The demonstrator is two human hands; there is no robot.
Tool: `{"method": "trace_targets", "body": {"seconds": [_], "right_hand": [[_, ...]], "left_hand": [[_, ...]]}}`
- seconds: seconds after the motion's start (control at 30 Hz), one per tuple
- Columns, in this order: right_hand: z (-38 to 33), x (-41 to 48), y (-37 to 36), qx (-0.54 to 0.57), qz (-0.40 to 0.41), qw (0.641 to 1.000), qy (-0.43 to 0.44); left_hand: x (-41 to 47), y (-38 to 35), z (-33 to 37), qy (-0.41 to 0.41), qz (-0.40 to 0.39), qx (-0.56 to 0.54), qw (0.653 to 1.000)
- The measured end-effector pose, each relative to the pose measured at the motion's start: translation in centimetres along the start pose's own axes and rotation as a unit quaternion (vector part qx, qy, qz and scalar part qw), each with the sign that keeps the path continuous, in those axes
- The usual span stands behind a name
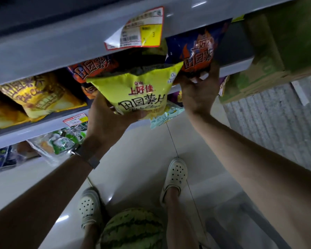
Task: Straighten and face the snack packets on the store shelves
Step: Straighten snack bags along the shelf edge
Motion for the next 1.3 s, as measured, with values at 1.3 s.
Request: {"method": "trace_targets", "body": {"seconds": [1.3], "right_hand": [[2.4,1.3,8.0,-0.117,-0.08,0.988,0.056]], "left_hand": [[-0.1,-9.3,4.0,-0.019,-0.083,0.01,0.996]]}}
Point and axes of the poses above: each hand's wrist, its own x-axis towards the middle knuckle, its own y-axis out of the back of the hand, z = x × y, the point moved 1 cm from there along x, towards the middle knuckle, and after that the axes turned 15 degrees about -y, right-handed, at the moved point
